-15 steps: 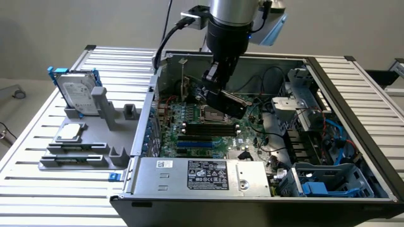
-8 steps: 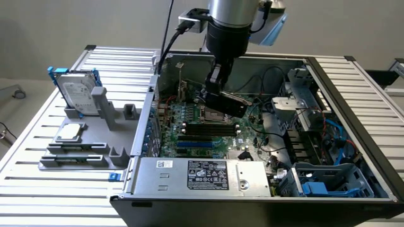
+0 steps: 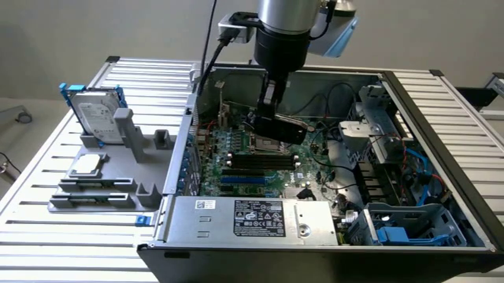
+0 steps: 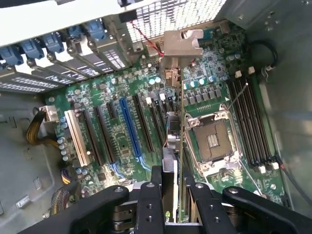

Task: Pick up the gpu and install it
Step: 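Insert the gpu into the slot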

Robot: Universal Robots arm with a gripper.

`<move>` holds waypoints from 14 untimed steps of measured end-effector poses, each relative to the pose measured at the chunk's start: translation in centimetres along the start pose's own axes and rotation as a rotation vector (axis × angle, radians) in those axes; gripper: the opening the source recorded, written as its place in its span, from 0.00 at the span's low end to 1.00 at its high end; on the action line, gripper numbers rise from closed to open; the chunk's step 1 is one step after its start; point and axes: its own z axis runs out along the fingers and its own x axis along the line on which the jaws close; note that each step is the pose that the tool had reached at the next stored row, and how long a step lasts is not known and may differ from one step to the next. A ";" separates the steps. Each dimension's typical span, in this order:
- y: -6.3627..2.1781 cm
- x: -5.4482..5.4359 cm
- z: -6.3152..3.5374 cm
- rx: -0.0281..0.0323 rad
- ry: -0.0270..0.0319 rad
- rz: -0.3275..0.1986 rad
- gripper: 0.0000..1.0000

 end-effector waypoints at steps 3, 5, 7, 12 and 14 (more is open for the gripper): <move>0.01 0.0 0.01 -0.0005 0.0021 -0.054 0.27; 0.00 0.0 0.03 -0.0009 0.0034 -0.090 0.27; 0.00 0.0 0.07 -0.0014 0.0052 -0.127 0.27; -0.04 0.1 0.52 -0.0050 0.0081 -0.200 0.27; -0.10 0.3 0.83 -0.0082 0.0074 -0.216 0.27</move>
